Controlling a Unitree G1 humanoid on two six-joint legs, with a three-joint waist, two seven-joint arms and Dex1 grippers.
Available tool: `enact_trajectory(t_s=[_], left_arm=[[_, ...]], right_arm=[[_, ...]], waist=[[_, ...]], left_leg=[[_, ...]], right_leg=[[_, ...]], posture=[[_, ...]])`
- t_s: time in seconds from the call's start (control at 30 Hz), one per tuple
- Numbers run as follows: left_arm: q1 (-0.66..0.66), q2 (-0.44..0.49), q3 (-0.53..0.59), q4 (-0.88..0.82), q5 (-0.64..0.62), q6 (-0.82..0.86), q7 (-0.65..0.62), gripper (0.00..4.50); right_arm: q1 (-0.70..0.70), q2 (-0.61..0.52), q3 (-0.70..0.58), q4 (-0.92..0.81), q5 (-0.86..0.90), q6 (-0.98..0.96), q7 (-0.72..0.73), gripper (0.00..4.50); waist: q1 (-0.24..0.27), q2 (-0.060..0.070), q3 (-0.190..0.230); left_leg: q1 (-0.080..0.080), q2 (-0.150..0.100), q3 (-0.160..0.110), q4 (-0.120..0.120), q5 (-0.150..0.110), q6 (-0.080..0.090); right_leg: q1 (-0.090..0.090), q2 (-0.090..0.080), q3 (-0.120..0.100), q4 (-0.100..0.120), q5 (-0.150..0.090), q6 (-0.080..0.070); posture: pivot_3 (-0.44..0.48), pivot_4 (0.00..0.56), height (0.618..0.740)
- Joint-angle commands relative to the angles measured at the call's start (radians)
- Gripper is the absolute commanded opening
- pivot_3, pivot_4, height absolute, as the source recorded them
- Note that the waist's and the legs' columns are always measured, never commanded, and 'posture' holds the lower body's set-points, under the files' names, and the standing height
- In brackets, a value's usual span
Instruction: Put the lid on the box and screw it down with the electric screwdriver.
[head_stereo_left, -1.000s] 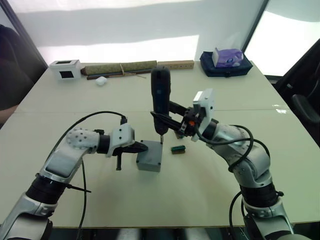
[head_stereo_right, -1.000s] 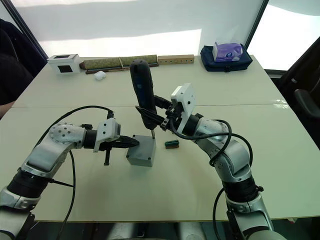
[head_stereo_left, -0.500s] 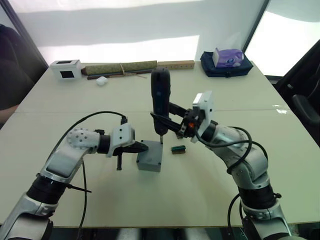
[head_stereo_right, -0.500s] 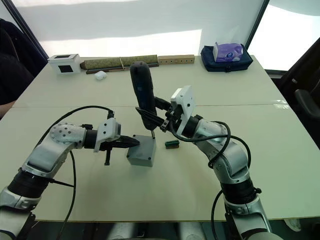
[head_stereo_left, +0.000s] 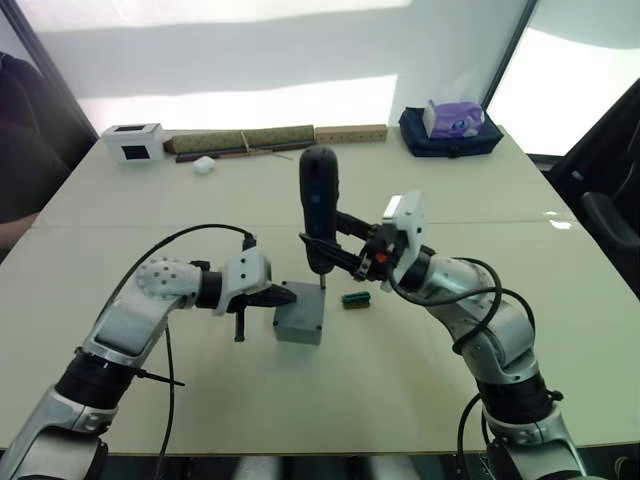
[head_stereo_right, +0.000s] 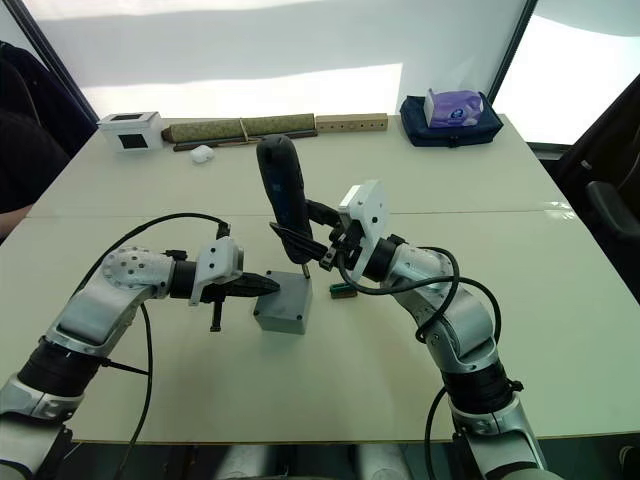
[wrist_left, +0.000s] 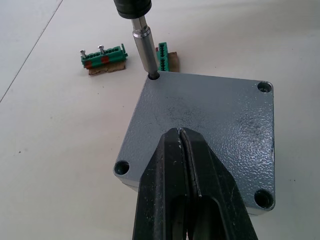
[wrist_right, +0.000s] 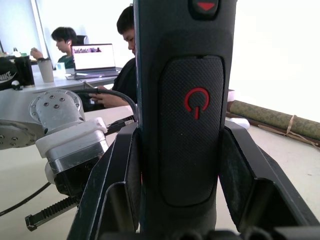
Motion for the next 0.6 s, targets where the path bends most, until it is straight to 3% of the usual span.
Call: enact_trajectory(t_s=[0.03,0.6], left_arm=[[0.019,0.001,-0.042,0.018,0.04,0.004,-0.008,0.0],[0.026,-0.009,-0.051,0.025,0.051,0.0,-0.009,0.0]], right_arm=[[0.034,-0.021,0.03,0.049,-0.033,0.074,-0.018,1.57],[0.066,-0.024,0.032,0.086,-0.03,0.147,-0.051,1.57]], waist=[[0.0,0.0,-0.004],[0.002,-0.001,-0.02]], left_leg=[[0.0,0.0,0.0,0.0,0.0,0.0],[0.017,0.001,-0.001,-0.006,-0.001,0.001]], right_leg=[[0.001,0.0,0.0,0.0,0.0,0.0],[0.018,-0.002,0.0,-0.009,-0.002,-0.004]], posture=[[0.0,0.15,0.74],[0.0,0.15,0.74]])
